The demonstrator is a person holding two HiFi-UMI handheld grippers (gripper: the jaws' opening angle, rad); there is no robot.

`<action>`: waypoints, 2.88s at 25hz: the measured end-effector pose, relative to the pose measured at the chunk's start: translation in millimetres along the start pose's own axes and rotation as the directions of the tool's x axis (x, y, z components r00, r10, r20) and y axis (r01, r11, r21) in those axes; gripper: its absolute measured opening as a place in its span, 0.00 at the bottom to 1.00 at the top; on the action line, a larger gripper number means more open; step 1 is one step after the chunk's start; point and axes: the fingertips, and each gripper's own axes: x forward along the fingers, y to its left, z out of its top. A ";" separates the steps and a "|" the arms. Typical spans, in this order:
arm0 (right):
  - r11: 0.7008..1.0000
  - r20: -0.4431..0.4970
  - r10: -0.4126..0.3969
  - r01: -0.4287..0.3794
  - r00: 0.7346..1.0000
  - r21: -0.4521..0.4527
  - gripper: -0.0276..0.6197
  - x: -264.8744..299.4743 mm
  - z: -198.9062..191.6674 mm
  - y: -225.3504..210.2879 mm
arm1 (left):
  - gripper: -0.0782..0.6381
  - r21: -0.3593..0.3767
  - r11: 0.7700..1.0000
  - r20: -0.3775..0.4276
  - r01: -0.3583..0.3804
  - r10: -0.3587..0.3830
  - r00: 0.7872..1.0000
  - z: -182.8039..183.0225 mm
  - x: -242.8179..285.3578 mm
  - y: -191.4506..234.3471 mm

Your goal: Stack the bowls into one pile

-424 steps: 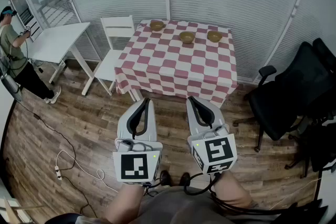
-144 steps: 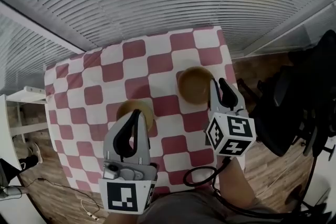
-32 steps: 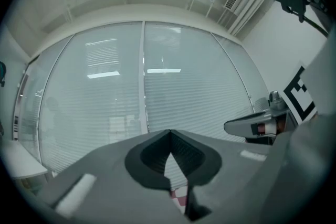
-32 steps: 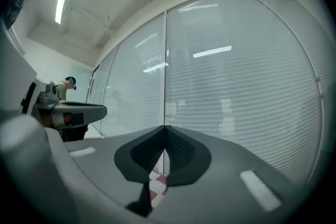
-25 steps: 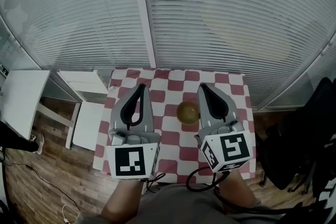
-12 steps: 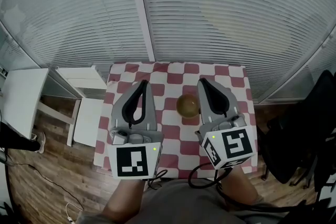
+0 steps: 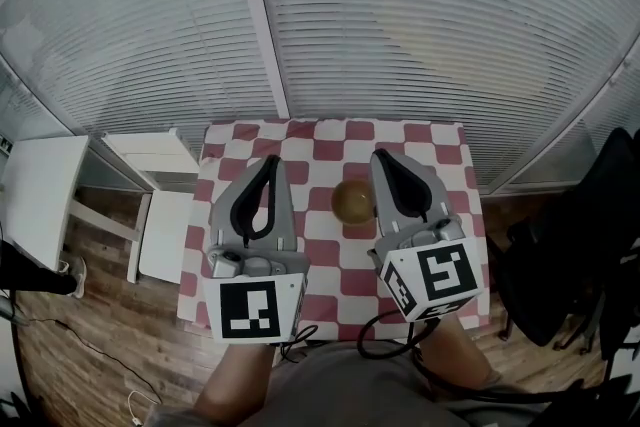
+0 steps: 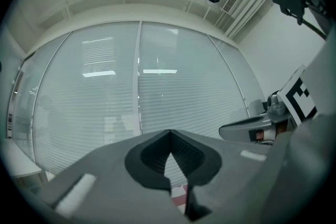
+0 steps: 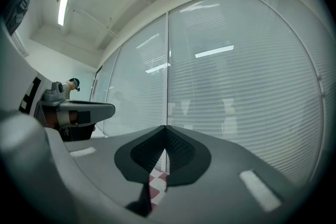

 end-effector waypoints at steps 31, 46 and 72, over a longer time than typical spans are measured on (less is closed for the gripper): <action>1.000 -0.006 -0.027 0.027 1.000 0.012 0.08 -1.4 -7.5 -13.3 | 0.11 0.002 1.000 -0.006 0.028 -0.028 1.000 -5.6 9.3 -13.1; 0.999 -0.003 -0.031 0.031 1.000 0.008 0.08 -7.1 -6.0 -14.2 | 0.11 0.003 1.000 -0.005 0.030 -0.030 1.000 -3.5 5.7 -17.7; 1.000 0.002 -0.023 0.023 1.000 -0.004 0.08 -13.4 -3.2 -12.3 | 0.11 0.003 0.999 0.001 0.032 -0.032 0.999 -0.2 2.1 -22.3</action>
